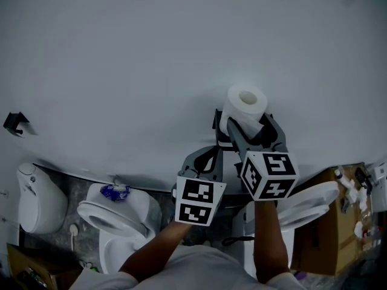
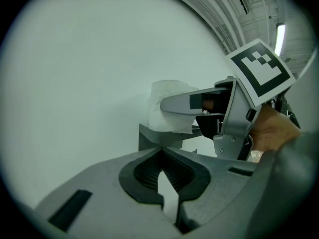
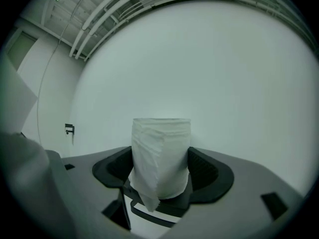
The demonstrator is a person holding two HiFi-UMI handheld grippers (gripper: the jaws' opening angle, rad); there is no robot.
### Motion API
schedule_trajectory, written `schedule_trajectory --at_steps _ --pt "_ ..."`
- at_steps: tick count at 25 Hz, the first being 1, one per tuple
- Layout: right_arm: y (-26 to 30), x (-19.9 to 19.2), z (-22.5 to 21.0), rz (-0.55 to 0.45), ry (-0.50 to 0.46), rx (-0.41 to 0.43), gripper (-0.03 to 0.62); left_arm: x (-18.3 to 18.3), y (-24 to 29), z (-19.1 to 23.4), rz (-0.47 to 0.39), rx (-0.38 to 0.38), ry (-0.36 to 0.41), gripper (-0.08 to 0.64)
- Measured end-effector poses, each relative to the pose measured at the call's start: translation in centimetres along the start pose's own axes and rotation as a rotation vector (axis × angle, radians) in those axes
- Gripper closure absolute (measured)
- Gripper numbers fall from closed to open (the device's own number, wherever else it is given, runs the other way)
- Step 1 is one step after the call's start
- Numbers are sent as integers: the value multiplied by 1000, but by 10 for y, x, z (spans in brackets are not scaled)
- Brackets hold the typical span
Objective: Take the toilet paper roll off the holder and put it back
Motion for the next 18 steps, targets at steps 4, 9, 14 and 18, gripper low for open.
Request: schedule_trajectory --at_steps 4,9,14,18 --pt "2 -1 0 3 4 -7 253 0 1 1 2 0 -2 555" --pt "3 -2 0 16 2 -6 252 -2 3 2 5 -3 -5 555" --pt "3 -5 0 15 27 -11 252 -1 3 2 6 -6 -5 555" --pt "2 -6 0 11 36 -12 252 -1 0 2 3 -1 -8 555"
Point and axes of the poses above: the fingertips, and each gripper's own axes: y forward along the fingers, z to its left, x out of its top, the point moved 10 cm from there along -y, backward along the fingers, and after that the axes turned 7 degrees about -x, right-handed, at the moved point
